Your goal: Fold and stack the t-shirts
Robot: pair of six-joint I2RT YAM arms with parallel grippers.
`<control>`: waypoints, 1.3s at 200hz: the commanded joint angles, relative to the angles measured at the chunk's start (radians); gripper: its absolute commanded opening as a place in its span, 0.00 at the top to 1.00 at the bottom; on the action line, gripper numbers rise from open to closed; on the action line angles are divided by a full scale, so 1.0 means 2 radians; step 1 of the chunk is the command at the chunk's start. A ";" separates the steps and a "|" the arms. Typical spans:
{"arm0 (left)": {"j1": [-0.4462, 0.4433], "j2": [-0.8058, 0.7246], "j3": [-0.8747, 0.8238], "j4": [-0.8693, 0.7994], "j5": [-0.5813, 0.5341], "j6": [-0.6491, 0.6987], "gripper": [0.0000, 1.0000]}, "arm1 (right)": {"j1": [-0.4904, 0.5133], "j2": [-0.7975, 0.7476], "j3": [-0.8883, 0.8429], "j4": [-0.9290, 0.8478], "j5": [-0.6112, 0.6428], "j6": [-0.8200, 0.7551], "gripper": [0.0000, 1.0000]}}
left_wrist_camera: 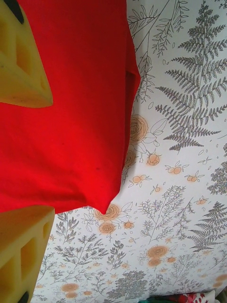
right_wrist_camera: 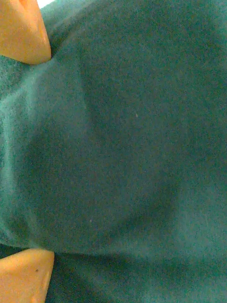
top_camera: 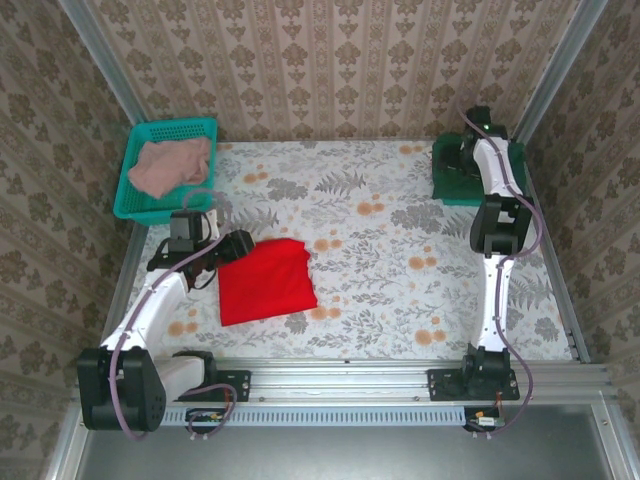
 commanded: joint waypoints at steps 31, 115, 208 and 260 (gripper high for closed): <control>0.005 0.001 -0.003 -0.004 0.007 0.016 0.42 | 0.051 -0.015 -0.041 -0.055 -0.034 0.008 0.00; 0.008 -0.010 -0.014 -0.008 -0.007 0.012 0.43 | 0.169 -0.117 -0.235 0.033 -0.046 0.120 0.01; 0.057 -0.054 -0.060 -0.032 -0.036 -0.013 0.09 | 0.311 -0.110 -0.211 0.055 -0.023 0.207 0.01; 0.085 -0.090 -0.080 -0.054 -0.062 -0.029 0.00 | 0.350 -0.205 -0.194 0.029 0.090 0.203 0.00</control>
